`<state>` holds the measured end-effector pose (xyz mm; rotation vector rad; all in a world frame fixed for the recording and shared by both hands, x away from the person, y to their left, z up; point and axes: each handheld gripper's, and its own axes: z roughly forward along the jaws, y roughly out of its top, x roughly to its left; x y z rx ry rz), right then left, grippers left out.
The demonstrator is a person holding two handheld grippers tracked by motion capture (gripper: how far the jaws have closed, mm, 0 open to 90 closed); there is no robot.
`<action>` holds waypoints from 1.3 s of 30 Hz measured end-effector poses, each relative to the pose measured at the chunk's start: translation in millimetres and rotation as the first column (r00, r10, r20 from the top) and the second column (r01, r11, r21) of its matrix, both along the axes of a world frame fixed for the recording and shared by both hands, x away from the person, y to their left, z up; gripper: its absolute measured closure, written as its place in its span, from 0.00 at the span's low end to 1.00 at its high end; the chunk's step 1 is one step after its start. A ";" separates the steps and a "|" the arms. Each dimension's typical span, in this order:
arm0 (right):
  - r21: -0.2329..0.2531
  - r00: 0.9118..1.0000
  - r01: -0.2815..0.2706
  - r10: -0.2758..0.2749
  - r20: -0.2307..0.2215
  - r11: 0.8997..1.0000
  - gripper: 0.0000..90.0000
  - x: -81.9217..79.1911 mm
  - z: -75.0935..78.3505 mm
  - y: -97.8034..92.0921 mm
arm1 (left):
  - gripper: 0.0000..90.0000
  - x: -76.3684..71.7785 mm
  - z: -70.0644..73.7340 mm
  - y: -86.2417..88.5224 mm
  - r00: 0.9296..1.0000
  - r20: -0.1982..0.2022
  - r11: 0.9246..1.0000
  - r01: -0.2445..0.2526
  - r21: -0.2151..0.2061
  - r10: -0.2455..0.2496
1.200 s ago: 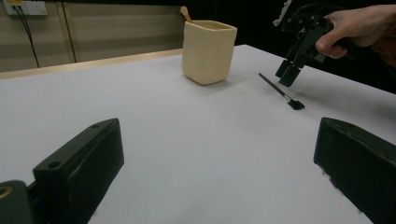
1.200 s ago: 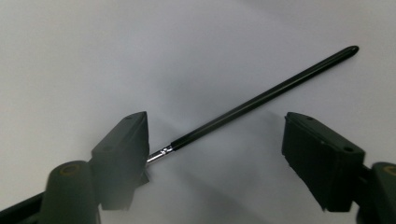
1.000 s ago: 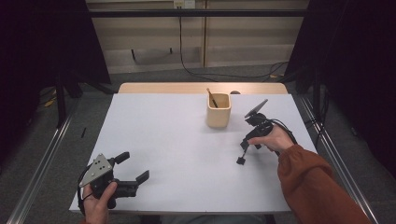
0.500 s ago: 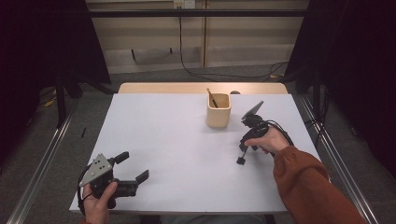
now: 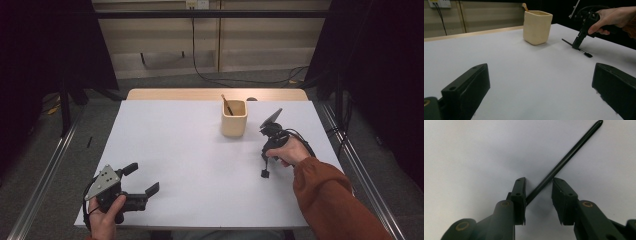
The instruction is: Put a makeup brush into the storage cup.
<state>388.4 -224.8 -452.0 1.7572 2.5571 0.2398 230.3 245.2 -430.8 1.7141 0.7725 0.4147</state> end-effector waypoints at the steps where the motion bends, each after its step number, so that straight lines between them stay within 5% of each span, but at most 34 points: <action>1: 0.001 1.000 0.002 -0.002 0.000 1.000 0.72 0.0 0.0 -0.2 | 0.02 0.0 0.0 0.1 1.000 0.000 1.000 0.000 -0.001 0.000; 12: 0.007 1.000 0.018 -0.018 -0.014 1.000 0.89 3.7 0.3 -7.1 | 0.02 0.4 -0.4 0.4 1.000 -0.002 1.000 -0.002 0.001 0.002; 26: -0.012 1.000 0.014 -0.014 -0.011 1.000 0.96 4.7 0.4 -6.4 | 0.02 0.6 -0.8 0.0 1.000 -0.007 1.000 -0.005 -0.001 0.005; 39: 0.085 1.000 -0.017 0.016 0.017 0.996 0.96 0.9 4.5 -14.5 | 0.02 1.3 -1.3 0.2 1.000 -0.009 1.000 -0.009 -0.004 0.009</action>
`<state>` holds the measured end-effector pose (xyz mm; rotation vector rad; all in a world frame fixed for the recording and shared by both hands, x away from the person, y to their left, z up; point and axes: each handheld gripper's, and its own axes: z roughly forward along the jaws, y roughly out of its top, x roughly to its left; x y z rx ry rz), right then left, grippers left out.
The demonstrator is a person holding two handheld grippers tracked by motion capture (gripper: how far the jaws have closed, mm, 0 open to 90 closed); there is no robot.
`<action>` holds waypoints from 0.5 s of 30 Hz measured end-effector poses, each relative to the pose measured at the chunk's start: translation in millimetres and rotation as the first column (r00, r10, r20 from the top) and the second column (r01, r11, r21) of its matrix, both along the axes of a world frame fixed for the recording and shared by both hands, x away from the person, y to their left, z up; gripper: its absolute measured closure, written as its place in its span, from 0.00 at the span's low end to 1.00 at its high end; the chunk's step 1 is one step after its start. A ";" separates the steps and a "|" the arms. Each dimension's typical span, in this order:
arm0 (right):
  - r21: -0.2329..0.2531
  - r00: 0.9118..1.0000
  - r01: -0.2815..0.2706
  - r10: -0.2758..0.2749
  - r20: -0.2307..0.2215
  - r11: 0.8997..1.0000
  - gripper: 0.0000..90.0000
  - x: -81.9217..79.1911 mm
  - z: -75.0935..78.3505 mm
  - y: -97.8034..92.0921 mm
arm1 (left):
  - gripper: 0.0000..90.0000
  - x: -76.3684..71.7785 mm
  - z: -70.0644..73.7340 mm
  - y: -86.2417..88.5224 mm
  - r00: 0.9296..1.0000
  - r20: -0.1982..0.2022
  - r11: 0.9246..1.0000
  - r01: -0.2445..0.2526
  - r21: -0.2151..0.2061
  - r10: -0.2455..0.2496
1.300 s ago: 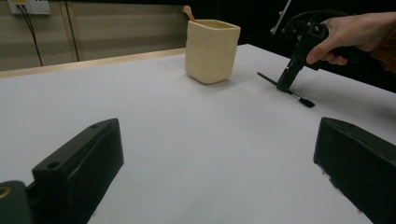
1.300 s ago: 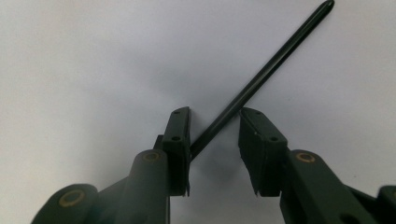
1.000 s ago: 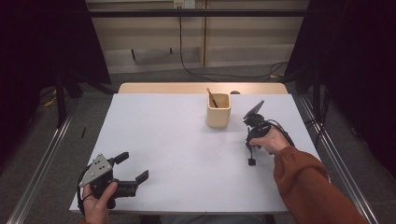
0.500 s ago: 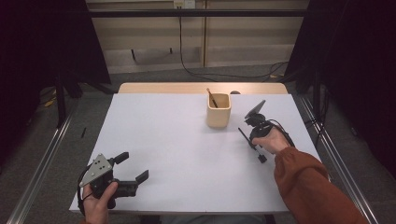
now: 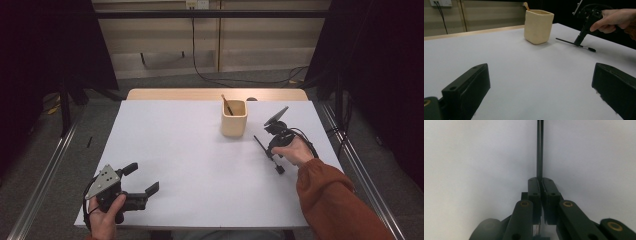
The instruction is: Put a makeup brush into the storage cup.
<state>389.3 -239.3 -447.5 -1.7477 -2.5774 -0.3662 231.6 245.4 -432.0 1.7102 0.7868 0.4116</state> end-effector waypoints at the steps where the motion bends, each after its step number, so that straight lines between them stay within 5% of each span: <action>1: 0.007 1.000 -0.008 0.008 0.005 1.000 0.96 -0.7 0.3 -0.5 | 0.02 -0.1 0.0 0.0 1.000 0.000 1.000 0.001 0.000 -0.001; 15: 0.134 0.986 -0.049 0.026 0.165 0.990 0.96 -15.4 17.6 -16.8 | 0.02 -0.3 0.5 0.6 1.000 0.005 1.000 0.000 0.001 0.000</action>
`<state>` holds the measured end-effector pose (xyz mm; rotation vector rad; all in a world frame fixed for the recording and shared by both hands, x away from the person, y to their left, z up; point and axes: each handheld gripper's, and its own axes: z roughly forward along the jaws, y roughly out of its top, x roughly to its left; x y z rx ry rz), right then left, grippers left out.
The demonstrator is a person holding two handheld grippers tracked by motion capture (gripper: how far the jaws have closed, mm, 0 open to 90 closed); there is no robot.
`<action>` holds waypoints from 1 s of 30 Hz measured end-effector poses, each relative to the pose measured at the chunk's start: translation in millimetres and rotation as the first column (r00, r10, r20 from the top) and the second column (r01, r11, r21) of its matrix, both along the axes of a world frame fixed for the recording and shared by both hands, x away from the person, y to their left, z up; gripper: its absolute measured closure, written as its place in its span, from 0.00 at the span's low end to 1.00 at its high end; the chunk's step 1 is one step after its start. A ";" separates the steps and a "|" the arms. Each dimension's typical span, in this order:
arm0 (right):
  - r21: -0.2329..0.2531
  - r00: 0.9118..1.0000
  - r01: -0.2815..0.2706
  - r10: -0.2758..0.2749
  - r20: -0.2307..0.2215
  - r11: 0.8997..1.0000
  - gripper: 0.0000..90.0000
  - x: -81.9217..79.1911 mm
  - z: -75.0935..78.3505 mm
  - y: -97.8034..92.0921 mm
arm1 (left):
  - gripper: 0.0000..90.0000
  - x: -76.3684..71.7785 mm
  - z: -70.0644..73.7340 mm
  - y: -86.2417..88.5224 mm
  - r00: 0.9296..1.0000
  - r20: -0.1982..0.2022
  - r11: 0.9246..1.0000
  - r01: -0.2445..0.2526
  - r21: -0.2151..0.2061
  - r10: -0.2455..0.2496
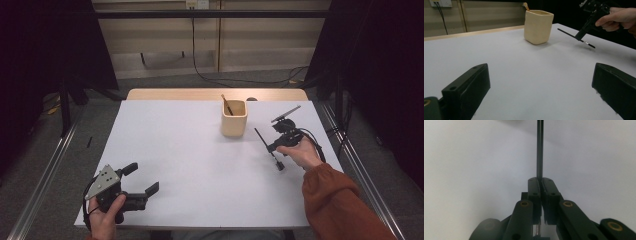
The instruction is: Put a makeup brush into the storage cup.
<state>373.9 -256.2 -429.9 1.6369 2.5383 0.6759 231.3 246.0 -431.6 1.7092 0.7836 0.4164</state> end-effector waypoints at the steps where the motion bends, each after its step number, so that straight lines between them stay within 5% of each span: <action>1: 0.004 1.000 0.000 0.000 0.012 1.000 0.96 -0.9 0.9 -0.5 | 0.02 0.1 -0.1 0.1 1.000 -0.001 1.000 -0.001 -0.001 0.001; 11: 0.110 0.986 -0.027 0.008 0.169 0.994 0.96 -13.7 11.0 -5.9 | 0.02 -0.3 0.3 -0.4 1.000 0.002 1.000 0.001 0.007 -0.001; 19: 0.191 0.959 -0.080 0.023 0.283 0.978 0.96 -22.8 18.3 -10.0 | 0.02 -0.4 0.4 -0.5 1.000 0.002 1.000 0.002 0.007 -0.002; 24: 0.224 0.948 -0.060 -0.015 0.319 0.973 0.96 -28.0 18.6 -14.9 | 0.02 -0.5 0.5 -0.1 1.000 0.003 1.000 0.000 0.008 0.000; 30: 0.286 0.922 -0.084 -0.035 0.387 0.954 0.96 -34.2 18.2 -20.0 | 0.02 -0.1 0.0 -0.2 1.000 0.000 1.000 -0.006 0.003 0.006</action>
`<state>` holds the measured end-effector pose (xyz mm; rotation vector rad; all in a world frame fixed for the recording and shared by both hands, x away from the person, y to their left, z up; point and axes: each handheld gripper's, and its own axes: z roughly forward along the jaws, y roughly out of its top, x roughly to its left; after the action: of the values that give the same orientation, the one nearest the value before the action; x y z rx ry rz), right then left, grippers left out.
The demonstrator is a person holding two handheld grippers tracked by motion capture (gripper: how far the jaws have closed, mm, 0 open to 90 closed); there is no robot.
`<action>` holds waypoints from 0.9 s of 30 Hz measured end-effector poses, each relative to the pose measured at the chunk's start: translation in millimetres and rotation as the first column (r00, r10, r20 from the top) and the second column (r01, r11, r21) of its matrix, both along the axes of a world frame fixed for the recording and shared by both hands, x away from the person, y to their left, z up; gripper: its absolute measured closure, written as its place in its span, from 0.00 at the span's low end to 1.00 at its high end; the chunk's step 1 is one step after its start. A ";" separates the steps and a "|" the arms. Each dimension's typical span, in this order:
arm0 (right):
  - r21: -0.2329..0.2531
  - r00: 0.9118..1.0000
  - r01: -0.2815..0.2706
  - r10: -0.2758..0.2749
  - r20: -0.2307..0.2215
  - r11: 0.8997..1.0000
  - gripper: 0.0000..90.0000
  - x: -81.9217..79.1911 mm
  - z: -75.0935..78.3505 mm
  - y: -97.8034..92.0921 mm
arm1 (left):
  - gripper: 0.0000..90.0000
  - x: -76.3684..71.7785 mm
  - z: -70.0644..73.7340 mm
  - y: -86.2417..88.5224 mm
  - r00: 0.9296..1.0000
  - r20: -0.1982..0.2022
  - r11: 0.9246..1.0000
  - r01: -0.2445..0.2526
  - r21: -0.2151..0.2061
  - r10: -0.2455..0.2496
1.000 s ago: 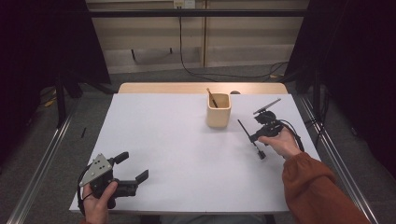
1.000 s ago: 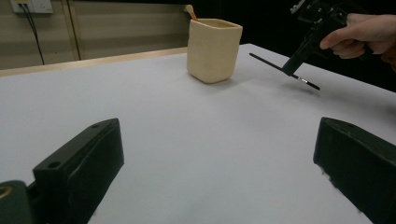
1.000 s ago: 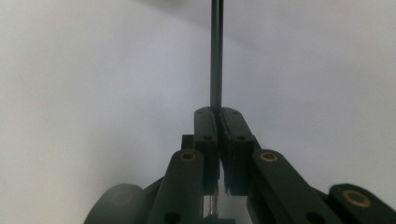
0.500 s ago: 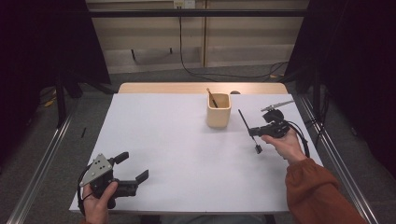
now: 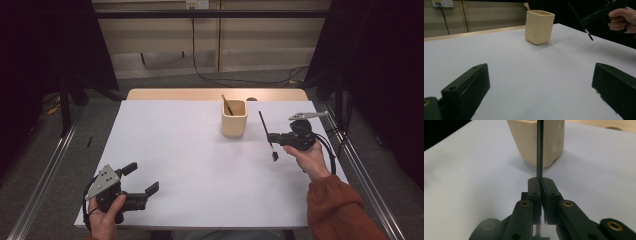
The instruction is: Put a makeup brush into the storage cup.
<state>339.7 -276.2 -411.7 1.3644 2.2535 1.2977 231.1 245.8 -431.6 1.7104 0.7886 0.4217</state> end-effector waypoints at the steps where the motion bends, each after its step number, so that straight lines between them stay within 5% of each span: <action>1: 0.007 1.000 -0.005 0.005 0.004 1.000 0.96 -0.7 -0.3 0.1 | 0.02 -0.1 0.1 0.0 1.000 0.001 1.000 -0.001 0.001 0.001; 8: 0.059 0.996 -0.033 0.028 0.083 0.998 0.96 -8.4 3.8 -0.3 | 0.02 -0.4 0.5 0.3 1.000 0.003 1.000 -0.002 0.001 0.002; 14: 0.140 0.977 -0.033 0.002 0.213 0.990 0.96 -20.6 13.0 -4.0 | 0.02 -0.2 0.0 0.6 1.000 -0.002 1.000 0.001 -0.003 -0.001; 27: 0.181 0.962 -0.062 0.010 0.274 0.982 0.96 -27.0 28.9 -11.1 | 0.02 -0.3 0.6 1.4 1.000 0.003 1.000 0.004 -0.002 -0.004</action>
<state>312.7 -287.3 -382.8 1.1209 2.0223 1.6353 230.8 247.2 -431.0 1.7084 0.7835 0.4206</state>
